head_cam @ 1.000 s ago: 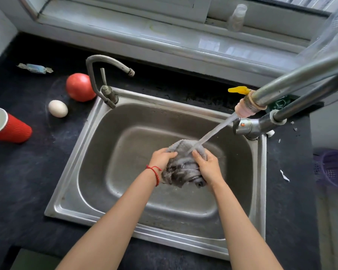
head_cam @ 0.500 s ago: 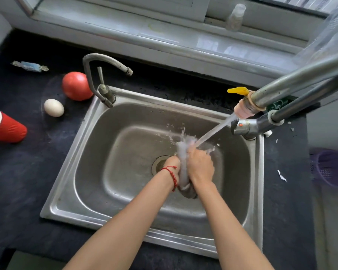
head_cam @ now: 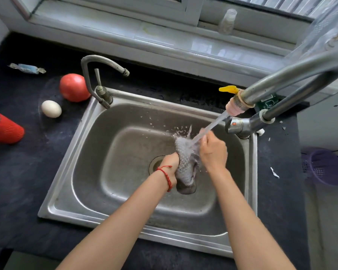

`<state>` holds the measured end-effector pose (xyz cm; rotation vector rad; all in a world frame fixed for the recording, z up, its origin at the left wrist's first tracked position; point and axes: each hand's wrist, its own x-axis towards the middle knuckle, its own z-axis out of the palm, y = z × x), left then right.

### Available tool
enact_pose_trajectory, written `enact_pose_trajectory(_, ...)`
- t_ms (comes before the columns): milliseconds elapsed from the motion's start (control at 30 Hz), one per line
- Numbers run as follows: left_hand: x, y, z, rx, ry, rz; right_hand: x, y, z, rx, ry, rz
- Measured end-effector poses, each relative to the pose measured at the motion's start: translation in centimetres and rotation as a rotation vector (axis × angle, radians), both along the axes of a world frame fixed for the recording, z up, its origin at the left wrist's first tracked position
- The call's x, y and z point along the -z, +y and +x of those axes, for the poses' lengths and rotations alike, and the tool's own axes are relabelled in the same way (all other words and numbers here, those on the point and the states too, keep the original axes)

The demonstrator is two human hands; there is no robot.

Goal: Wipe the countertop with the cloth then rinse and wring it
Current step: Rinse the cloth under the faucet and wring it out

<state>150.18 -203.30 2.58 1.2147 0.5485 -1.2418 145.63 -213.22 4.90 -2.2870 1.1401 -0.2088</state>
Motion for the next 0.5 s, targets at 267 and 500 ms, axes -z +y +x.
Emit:
enact_pose_trajectory(267, -0.8, 1.9, 1.5, 0.013, -0.091, -0.022, -1.7, -3.7, 0.3, 0.222, -0.496, 0.473)
enact_pose_trajectory(500, -2.7, 4.6, 3.5, 0.069, -0.252, -0.069, -3.2, -4.7, 2.0, 0.473, -0.723, 0.692)
